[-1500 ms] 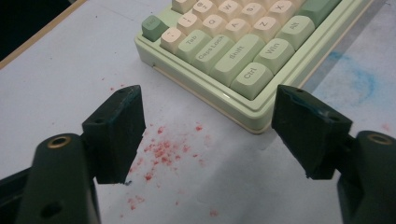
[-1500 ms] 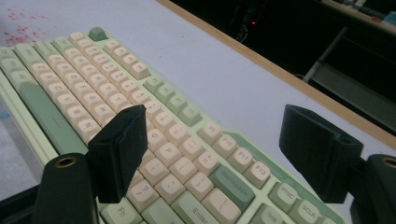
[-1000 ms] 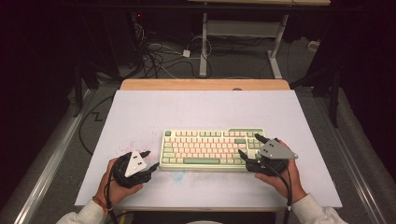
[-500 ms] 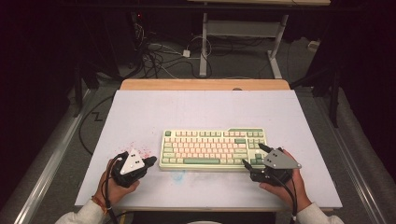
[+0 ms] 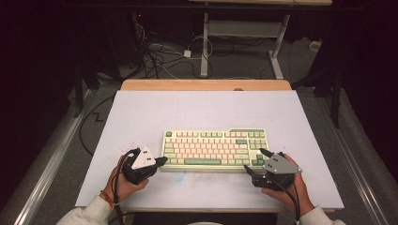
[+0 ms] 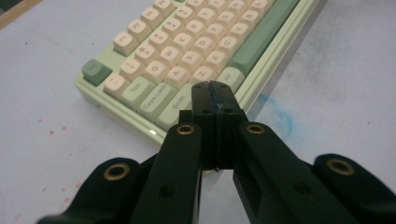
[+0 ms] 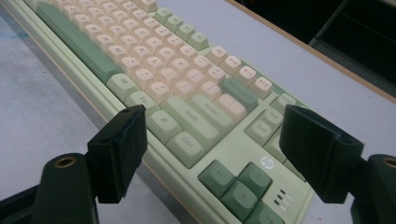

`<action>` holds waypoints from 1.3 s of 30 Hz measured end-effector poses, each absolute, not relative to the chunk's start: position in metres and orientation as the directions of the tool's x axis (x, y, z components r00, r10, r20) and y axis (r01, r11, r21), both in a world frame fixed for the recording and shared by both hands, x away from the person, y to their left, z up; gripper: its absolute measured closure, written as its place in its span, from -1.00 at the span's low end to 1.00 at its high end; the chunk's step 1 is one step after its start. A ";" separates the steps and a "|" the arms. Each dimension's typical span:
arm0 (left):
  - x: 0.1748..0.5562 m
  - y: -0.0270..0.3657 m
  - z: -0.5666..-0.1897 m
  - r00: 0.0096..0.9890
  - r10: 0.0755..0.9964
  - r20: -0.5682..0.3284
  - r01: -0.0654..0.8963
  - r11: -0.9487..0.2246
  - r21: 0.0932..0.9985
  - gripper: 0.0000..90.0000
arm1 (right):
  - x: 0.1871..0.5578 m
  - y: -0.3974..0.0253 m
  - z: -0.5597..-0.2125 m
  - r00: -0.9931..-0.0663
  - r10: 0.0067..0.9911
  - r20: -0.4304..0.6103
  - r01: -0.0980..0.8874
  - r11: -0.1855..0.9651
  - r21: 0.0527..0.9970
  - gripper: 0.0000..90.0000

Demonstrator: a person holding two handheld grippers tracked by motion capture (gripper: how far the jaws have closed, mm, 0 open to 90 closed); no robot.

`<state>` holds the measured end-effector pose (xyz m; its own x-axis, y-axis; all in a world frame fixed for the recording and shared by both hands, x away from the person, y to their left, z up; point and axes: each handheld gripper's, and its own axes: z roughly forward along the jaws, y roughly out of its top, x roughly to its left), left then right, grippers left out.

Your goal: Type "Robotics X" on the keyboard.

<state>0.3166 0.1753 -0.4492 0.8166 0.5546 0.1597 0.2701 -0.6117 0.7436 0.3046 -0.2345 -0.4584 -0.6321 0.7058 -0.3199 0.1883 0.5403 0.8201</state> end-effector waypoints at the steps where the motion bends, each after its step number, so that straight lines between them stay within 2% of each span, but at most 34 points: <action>1: 0.319 0.172 -0.448 0.821 0.550 0.154 0.271 -0.612 0.743 0.95 | 0.305 -0.234 -0.459 -0.632 0.706 -0.321 0.190 0.542 0.818 -0.47; 7: 0.329 0.151 -0.443 0.836 0.525 0.161 0.264 -0.641 0.721 0.95 | 0.306 -0.233 -0.460 -0.633 0.704 -0.321 0.193 0.545 0.816 -0.47; 9: 0.334 0.146 -0.443 0.849 0.512 0.133 0.267 -0.632 0.728 0.95 | 0.306 -0.233 -0.460 -0.633 0.704 -0.322 0.194 0.547 0.815 -0.47; 23: 0.360 0.104 -0.449 0.878 0.454 0.148 0.251 -0.702 0.667 0.95 | 0.307 -0.233 -0.462 -0.637 0.699 -0.324 0.199 0.555 0.808 -0.47; 39: 0.364 0.095 -0.460 0.870 0.460 0.178 0.261 -0.735 0.627 0.95 | 0.307 -0.231 -0.463 -0.642 0.691 -0.332 0.203 0.570 0.796 -0.47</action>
